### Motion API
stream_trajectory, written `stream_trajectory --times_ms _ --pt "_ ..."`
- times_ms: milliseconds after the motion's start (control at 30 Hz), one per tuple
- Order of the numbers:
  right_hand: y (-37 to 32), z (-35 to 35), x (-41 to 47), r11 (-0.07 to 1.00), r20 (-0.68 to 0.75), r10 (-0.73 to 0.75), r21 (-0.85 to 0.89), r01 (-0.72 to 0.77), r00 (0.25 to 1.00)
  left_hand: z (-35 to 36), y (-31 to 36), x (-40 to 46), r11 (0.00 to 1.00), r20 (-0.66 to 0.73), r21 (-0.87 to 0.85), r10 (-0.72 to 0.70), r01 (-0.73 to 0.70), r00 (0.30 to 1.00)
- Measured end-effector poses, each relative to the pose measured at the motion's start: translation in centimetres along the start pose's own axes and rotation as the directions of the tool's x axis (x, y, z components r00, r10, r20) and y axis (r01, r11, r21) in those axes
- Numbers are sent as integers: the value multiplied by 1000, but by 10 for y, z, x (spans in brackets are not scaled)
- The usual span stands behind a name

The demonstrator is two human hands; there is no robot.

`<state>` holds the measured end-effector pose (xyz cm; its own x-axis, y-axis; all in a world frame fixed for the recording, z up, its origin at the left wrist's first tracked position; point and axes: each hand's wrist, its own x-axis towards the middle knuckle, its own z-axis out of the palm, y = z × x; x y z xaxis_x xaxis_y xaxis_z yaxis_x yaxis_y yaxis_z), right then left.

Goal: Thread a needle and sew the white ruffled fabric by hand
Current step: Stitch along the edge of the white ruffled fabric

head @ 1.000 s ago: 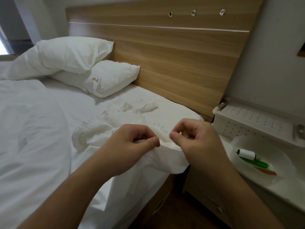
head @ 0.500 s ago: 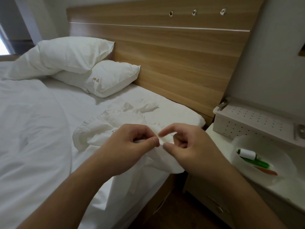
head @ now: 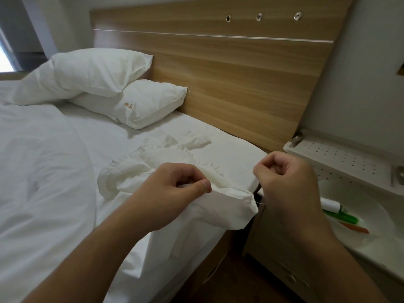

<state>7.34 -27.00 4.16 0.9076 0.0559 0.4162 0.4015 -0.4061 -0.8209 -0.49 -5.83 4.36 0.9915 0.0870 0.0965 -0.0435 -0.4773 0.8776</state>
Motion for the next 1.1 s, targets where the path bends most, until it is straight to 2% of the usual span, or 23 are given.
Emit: stream_trajectory --times_ms 133,400,467,567,633,733,767,800,867,967,1033,1100 --pt "0 0 1 1000 -59 19 -24 -21 998 0 -2 1 1000 -12 9 14 -14 1000" --pt "0 -10 3 998 48 58 3 -58 997 -1 -5 2 999 -87 -26 43 -46 995" --pt "-4 -15 3 993 118 62 95 -74 991 -2 -5 2 998 -105 -37 54 -58 993" --pt "-10 -21 4 910 209 68 387 -146 975 -3 -5 3 996 -145 -48 67 -75 987" --pt "-7 -21 5 862 186 84 478 -165 979 -3 -6 4 996 -163 -41 74 -82 984" --pt "-6 -13 2 943 37 85 321 -93 996 -2 -7 4 995 -159 -44 82 -90 984" --pt "-6 -10 0 965 30 71 249 -76 997 -2 -7 4 994 -152 -52 82 -91 985" --pt "-7 -6 -2 978 64 47 202 -59 997 -2 -6 3 994 -141 -58 83 -92 987" --pt "-10 2 -7 982 223 -12 185 -30 975 -2 -5 3 993 -112 -64 95 -103 989" --pt "-14 15 -14 988 453 -63 156 -9 890 -1 -4 2 988 -60 -60 138 -141 989" --pt "-12 22 -15 994 505 -62 107 9 861 -2 -5 2 988 -37 -53 144 -146 989" --pt "-9 25 -14 997 502 -38 81 -4 864 -3 -5 2 988 -23 -37 152 -153 988"
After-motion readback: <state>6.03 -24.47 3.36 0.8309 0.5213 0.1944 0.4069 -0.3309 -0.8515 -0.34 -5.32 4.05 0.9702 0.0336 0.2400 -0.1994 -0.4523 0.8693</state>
